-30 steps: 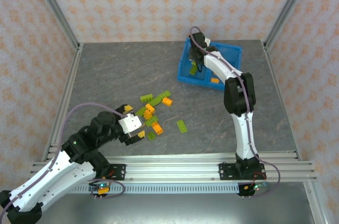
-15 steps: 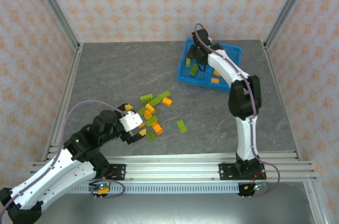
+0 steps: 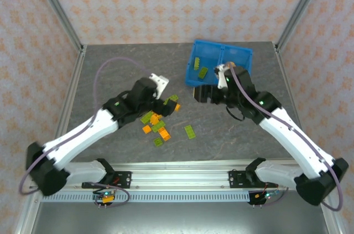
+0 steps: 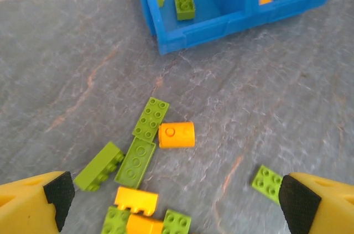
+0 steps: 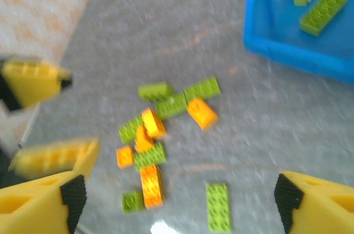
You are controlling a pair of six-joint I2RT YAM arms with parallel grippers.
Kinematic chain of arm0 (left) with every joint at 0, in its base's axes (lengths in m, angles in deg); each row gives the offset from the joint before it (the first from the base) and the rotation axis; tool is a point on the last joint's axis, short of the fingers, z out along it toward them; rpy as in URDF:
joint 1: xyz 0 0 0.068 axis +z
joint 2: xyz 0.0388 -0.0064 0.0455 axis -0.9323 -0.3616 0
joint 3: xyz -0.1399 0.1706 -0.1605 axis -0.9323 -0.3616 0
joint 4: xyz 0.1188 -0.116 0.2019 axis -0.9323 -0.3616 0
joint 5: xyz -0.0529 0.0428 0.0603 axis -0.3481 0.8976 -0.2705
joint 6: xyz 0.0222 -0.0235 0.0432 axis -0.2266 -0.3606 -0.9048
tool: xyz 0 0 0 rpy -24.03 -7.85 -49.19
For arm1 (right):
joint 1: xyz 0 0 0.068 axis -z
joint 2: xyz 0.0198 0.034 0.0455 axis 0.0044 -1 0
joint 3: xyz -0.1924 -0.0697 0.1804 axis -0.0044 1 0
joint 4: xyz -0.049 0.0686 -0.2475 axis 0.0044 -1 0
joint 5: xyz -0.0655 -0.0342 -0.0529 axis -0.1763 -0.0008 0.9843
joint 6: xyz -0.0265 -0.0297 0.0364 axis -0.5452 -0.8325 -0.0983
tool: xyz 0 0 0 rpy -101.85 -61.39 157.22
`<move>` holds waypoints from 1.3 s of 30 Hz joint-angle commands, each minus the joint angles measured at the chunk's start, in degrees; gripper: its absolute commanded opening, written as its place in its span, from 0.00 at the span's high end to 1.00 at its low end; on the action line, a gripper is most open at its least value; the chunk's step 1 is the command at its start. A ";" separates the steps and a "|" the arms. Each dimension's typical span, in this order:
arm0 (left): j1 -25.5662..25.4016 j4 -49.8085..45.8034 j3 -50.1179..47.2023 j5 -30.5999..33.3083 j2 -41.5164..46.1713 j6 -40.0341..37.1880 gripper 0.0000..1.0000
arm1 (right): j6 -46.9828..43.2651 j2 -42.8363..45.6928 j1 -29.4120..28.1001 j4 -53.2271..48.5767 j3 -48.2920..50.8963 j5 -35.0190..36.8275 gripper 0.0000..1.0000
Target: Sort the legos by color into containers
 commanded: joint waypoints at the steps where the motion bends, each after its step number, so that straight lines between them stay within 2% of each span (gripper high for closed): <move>1: 0.03 -1.50 5.01 2.49 -10.88 6.17 0.01 | -1.29 5.41 -0.01 -10.76 4.09 -3.34 0.01; 7: 1.49 -5.15 16.39 1.68 -30.78 4.61 0.00 | 0.23 10.52 0.03 -11.72 8.27 -1.93 0.01; 12: 1.67 -7.13 19.95 2.45 -38.73 4.46 0.00 | 2.13 10.80 0.03 -11.40 10.76 -1.48 0.01; 17: 1.58 -6.02 17.70 2.69 -39.66 6.27 0.08 | 3.30 10.87 0.02 -8.84 13.09 -1.59 0.01; 24: -0.11 -4.23 15.24 1.44 -40.04 6.75 0.31 | 3.38 10.10 0.02 -7.99 13.29 0.32 0.01; 28: -0.76 -3.76 14.76 1.47 -40.74 7.13 0.31 | 3.84 9.31 -0.05 -8.56 12.58 0.89 0.01; 31: -1.35 -3.23 14.38 1.26 -40.70 7.04 0.38 | 4.38 9.36 0.00 -8.61 12.58 0.84 0.01; 39: -2.00 -2.59 14.59 1.11 -37.31 6.69 0.39 | 5.15 9.60 0.03 -8.75 11.98 0.96 0.01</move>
